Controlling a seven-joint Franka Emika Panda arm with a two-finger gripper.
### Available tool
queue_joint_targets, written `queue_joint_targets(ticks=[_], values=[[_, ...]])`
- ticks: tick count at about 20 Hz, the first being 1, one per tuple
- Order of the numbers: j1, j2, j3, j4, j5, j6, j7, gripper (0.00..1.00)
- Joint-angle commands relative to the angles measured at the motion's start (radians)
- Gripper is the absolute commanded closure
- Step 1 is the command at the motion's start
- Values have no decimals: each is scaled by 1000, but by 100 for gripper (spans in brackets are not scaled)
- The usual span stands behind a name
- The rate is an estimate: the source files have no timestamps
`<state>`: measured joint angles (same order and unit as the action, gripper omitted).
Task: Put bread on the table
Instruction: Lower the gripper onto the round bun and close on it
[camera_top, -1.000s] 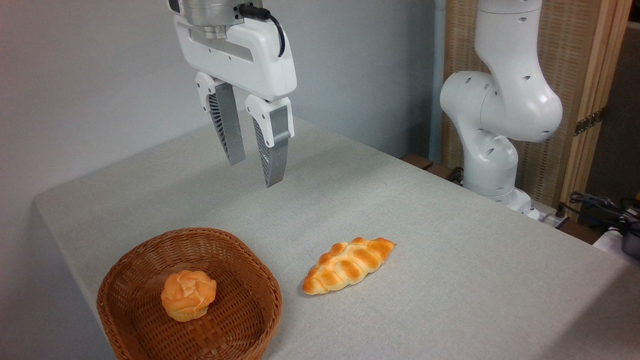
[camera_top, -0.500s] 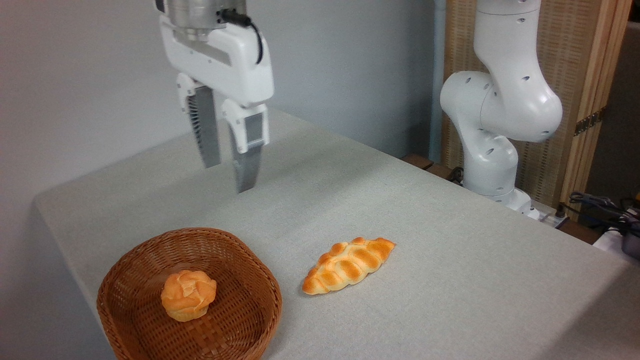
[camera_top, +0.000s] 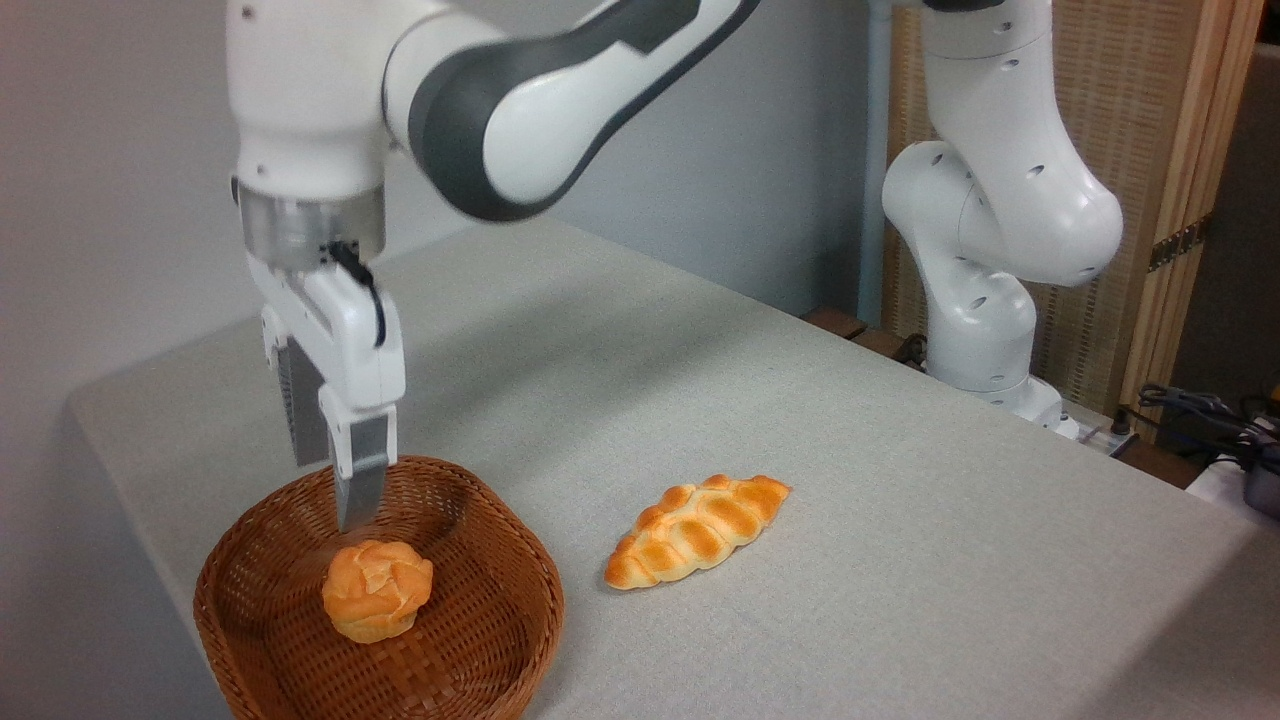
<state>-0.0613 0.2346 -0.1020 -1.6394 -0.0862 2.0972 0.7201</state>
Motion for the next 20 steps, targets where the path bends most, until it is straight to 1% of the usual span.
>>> queue_joint_targets(ticks=[1, 3, 5, 6, 7, 10, 12, 13, 16, 17, 18, 19, 20], values=[[1, 2, -2, -26, 83, 20, 68, 0], [1, 15, -2, -27, 97, 23, 85, 0], [-3, 44, -4, -28, 149, 24, 87, 0], [-6, 57, -11, -28, 163, 30, 87, 0], [-6, 66, -19, -36, 163, 46, 85, 0], [-8, 66, -19, -98, 166, 151, 85, 0], [-8, 72, -21, -109, 166, 173, 85, 0], [-8, 75, -21, -109, 167, 176, 85, 2], [-8, 75, -21, -109, 167, 176, 88, 39], [-8, 75, -21, -109, 167, 176, 91, 48], [-8, 75, -21, -109, 167, 176, 91, 64], [-6, 75, -21, -109, 167, 176, 94, 71], [-8, 75, -21, -108, 167, 175, 97, 74]])
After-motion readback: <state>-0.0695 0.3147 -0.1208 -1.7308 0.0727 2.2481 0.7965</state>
